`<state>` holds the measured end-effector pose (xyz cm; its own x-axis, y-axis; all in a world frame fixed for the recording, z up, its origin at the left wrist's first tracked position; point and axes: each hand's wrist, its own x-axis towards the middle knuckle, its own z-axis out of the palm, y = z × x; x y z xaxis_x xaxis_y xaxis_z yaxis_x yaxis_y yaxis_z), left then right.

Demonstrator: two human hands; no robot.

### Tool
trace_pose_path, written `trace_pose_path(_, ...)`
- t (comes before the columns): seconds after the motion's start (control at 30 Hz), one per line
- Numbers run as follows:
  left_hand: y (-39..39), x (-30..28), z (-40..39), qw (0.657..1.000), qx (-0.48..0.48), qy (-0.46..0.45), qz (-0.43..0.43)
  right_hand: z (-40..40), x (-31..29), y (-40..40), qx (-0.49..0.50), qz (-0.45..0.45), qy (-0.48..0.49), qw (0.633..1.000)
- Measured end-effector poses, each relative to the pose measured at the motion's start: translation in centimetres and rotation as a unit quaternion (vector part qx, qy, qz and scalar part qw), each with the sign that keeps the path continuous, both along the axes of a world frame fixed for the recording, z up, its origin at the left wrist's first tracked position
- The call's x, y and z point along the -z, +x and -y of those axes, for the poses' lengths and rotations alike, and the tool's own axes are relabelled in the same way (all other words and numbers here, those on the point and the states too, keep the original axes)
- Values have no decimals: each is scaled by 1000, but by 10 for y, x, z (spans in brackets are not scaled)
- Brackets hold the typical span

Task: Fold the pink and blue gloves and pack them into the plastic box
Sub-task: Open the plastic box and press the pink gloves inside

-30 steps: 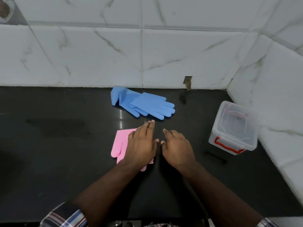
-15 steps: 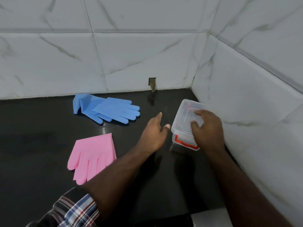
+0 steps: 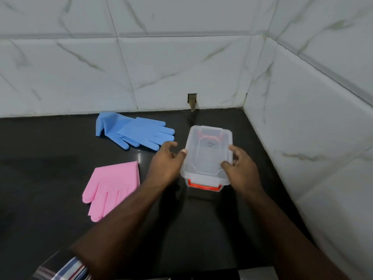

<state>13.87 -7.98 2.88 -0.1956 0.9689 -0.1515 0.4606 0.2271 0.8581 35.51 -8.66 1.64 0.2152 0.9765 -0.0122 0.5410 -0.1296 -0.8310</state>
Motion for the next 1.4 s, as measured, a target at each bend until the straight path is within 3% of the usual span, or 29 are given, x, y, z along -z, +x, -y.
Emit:
trace_pose_path(0.2,-51,6,10,994,-103,-15,29,-4,9,-34,-31,-155,-15,987)
trace_pose_path(0.53,-63,6,17,991,-92,-79,52,-57,-7,-79,-57,-189,-84,977)
trace_pose_path(0.8,-49,6,2,995,-86,4,41,-72,1,-102,-36,-142,-87,985)
trace_pose_path(1.07,-42,16,-3,995,-98,-3,8,-71,4,-105,-48,-19,-27,998)
trace_pose_path(1.4,-42,21,-6,993,-104,-22,-43,-74,9,-103,-53,-4,6,999)
